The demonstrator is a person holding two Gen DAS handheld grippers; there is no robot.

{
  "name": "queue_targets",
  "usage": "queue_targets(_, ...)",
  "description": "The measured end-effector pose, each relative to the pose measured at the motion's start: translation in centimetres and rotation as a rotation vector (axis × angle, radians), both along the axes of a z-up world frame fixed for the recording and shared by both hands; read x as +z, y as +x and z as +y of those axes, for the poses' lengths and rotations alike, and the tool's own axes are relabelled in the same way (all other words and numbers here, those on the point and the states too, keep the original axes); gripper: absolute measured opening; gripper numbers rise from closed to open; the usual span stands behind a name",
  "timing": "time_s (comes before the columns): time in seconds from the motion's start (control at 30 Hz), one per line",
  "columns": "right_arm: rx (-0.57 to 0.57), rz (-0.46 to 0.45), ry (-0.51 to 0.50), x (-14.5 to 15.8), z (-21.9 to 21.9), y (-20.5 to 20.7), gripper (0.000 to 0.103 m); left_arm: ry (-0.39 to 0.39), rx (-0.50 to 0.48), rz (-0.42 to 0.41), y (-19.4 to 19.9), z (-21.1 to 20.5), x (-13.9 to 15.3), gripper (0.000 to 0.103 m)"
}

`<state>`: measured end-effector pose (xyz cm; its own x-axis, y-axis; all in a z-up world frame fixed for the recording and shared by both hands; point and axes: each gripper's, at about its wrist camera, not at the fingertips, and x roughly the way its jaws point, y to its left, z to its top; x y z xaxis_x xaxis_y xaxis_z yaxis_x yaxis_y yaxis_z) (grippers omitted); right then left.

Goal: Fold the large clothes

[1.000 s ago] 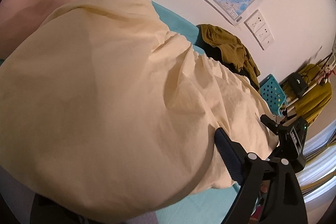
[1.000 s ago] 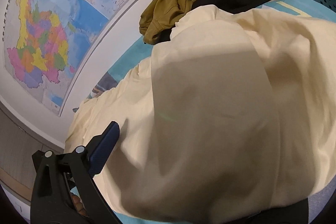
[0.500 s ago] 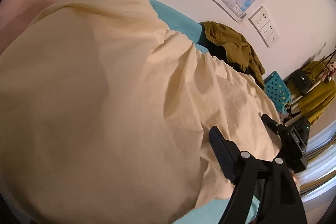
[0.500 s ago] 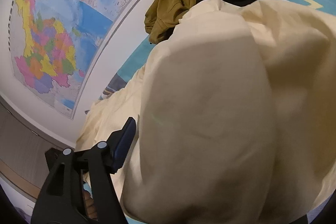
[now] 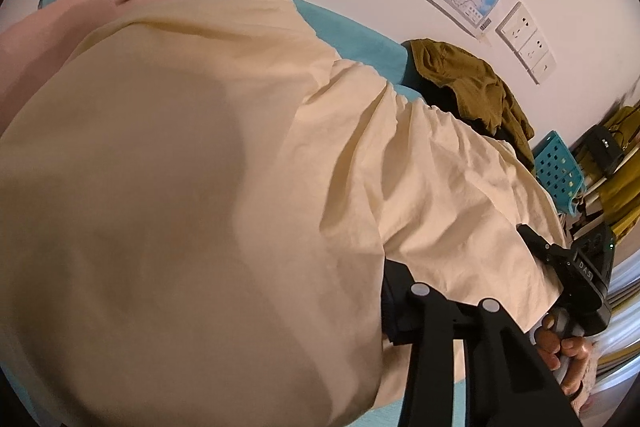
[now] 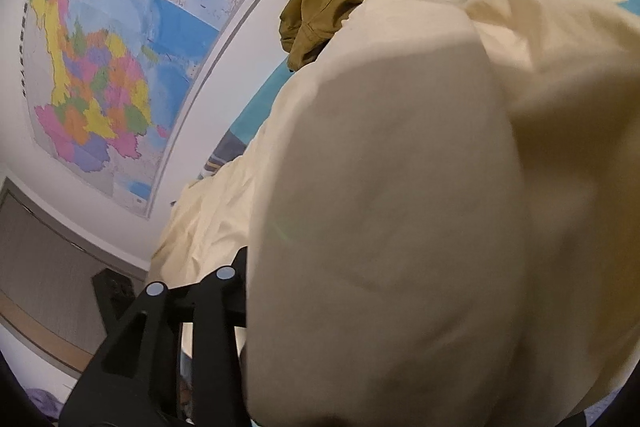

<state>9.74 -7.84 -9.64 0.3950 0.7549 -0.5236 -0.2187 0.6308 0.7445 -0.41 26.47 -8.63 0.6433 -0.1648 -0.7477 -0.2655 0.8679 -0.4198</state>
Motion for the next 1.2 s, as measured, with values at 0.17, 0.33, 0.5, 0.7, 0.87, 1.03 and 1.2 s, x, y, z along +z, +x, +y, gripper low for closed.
queue_targets(0.17,0.022,-0.043,-0.001,1.0,-0.2,-0.5,0.021,0.054,-0.007,-0.012,-0.1,-0.5,0.8,0.035)
queue_targets(0.33,0.054,-0.123,-0.025,4.0,0.1,-1.4,0.016,0.073,-0.021,-0.046,-0.6,-0.6,2.3,0.024)
queue_targets(0.5,0.080,-0.178,-0.040,6.8,0.3,-2.2,0.015,0.078,-0.043,-0.073,-1.1,-0.5,3.9,0.020)
queue_targets(0.7,0.106,-0.265,-0.049,10.6,0.9,-2.9,0.013,0.084,-0.062,-0.131,-1.7,-0.3,6.6,0.018)
queue_targets(0.87,0.137,-0.361,-0.045,14.7,1.6,-3.4,0.013,0.095,-0.083,-0.191,-2.0,0.3,9.3,0.016)
queue_targets(1.03,0.156,-0.441,-0.015,18.5,2.9,-2.8,0.012,0.120,-0.083,-0.262,-2.0,1.4,13.1,0.016)
queue_targets(1.2,0.207,-0.532,0.039,22.5,6.0,-1.8,0.012,0.176,-0.055,-0.349,-2.9,4.1,17.7,0.016)
